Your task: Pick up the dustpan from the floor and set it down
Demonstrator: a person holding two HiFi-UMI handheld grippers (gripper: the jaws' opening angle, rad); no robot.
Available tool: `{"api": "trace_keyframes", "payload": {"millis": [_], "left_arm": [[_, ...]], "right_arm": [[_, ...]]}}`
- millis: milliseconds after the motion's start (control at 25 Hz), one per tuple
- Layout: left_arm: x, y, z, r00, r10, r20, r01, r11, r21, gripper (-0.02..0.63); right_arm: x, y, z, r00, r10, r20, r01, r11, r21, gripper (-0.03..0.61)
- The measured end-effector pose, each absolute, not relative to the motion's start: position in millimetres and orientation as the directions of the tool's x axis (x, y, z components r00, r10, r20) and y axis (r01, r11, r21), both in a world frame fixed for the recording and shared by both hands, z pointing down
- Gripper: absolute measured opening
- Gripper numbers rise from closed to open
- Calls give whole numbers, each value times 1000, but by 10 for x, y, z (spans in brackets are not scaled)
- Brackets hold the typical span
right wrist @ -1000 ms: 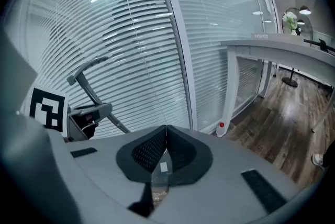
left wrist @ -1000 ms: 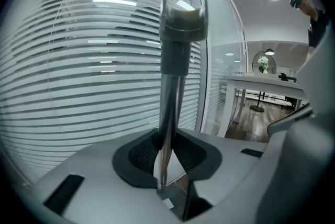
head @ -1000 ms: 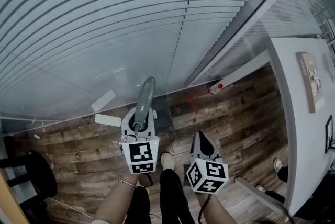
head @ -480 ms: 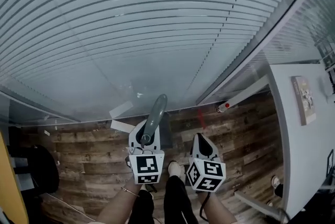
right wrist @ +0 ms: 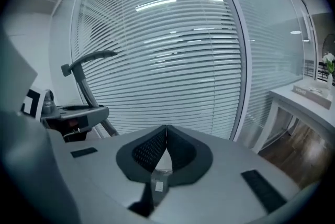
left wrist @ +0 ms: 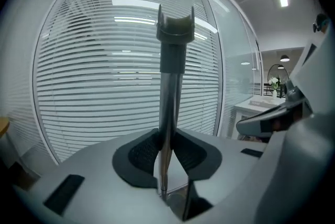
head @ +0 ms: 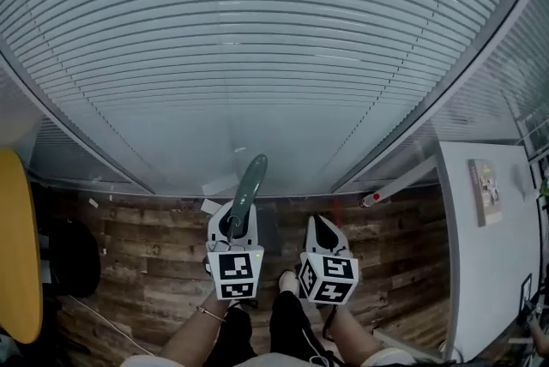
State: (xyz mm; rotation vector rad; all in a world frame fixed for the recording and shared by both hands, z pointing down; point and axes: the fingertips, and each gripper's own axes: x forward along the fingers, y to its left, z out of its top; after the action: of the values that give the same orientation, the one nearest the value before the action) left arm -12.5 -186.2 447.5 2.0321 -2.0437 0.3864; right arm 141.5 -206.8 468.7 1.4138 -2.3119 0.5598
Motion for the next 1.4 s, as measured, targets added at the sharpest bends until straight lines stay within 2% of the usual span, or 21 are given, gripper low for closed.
{"api": "trace_keyframes", "payload": {"millis": [280, 840, 1400], "left_arm": [[-363, -1465, 4224, -52, -937, 345, -999, 43, -33, 95], [-737, -1067, 4272, -119, -928, 352, -993, 117, -27, 95], [-1501, -782, 4332, -277, -896, 346, -956, 293, -6, 95]], "right_arm": [[1006, -1839, 4378, -502, -721, 478, -848, 520, -106, 32], [633, -1543, 4423, -553, -668, 497, -801, 590, -99, 32], [-311, -1490, 4568, -669, -554, 496, -685, 718, -121, 32]]}}
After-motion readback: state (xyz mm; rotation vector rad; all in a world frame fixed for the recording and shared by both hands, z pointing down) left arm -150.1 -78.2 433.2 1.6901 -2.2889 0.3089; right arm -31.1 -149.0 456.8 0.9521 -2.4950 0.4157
